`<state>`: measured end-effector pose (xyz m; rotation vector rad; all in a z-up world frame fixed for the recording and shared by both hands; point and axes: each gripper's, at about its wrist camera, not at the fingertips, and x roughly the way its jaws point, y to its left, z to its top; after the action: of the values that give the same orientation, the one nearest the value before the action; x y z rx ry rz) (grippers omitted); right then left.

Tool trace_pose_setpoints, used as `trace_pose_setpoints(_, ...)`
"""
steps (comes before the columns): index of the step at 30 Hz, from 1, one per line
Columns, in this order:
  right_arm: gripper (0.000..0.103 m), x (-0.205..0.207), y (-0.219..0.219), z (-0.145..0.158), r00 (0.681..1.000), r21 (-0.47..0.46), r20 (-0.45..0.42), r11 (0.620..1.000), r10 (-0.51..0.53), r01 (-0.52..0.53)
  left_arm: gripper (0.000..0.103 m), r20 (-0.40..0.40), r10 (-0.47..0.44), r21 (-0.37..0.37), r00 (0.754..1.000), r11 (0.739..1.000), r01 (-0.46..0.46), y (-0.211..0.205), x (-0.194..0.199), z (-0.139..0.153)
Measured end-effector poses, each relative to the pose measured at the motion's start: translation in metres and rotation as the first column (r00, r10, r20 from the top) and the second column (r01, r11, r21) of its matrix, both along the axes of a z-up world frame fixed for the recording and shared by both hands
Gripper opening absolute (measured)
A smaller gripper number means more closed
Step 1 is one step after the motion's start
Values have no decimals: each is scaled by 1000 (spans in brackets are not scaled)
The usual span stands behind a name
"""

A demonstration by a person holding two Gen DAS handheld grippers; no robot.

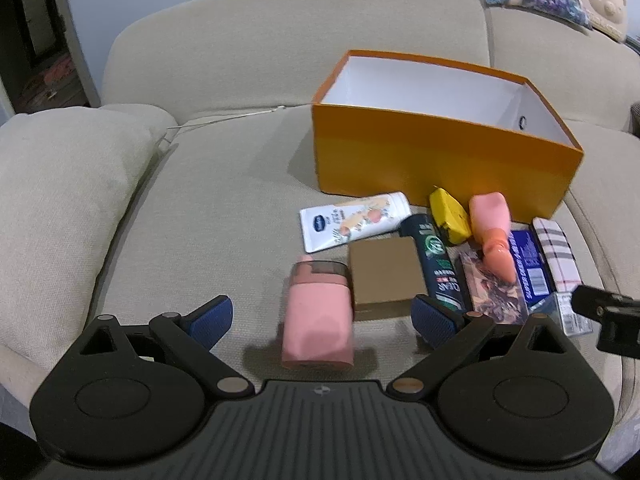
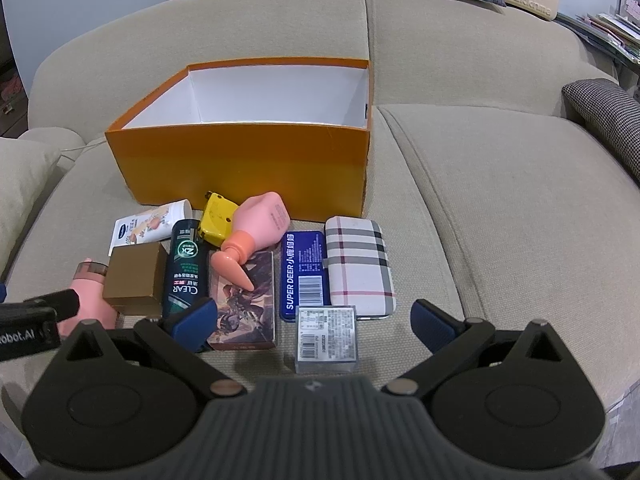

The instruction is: Organize rigid objects

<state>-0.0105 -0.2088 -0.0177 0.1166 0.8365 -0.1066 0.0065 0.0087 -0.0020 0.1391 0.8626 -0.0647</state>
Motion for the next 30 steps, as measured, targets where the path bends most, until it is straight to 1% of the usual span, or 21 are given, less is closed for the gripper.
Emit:
trace_pose_setpoints(5,102,2,-3,-3,1000,8,-6,1000,-12,12,103,-27,66,-34,997,997,-66,20,11,-2)
trace_pose_setpoints(8,102,2,-4,-3,1000,16,-6,1000,-15,15,103,-52,112,-72,992,991,-116,34,19,-5)
trace_pose_setpoints(10,102,2,-4,-4,1000,19,-8,1000,-13,14,103,-69,128,-96,989,986,-134,40,24,-7)
trace_pose_setpoints(12,102,3,-4,-4,1000,23,-10,1000,-12,12,103,-89,128,-102,988,985,-137,41,28,-12)
trace_pose_setpoints(22,102,3,-13,-9,999,34,-25,999,-34,35,103,-159,73,-42,985,996,-81,21,38,-41)
trace_pose_setpoints(30,102,5,-15,-15,999,35,-37,999,-33,35,103,-172,53,11,984,999,-51,10,44,-57)
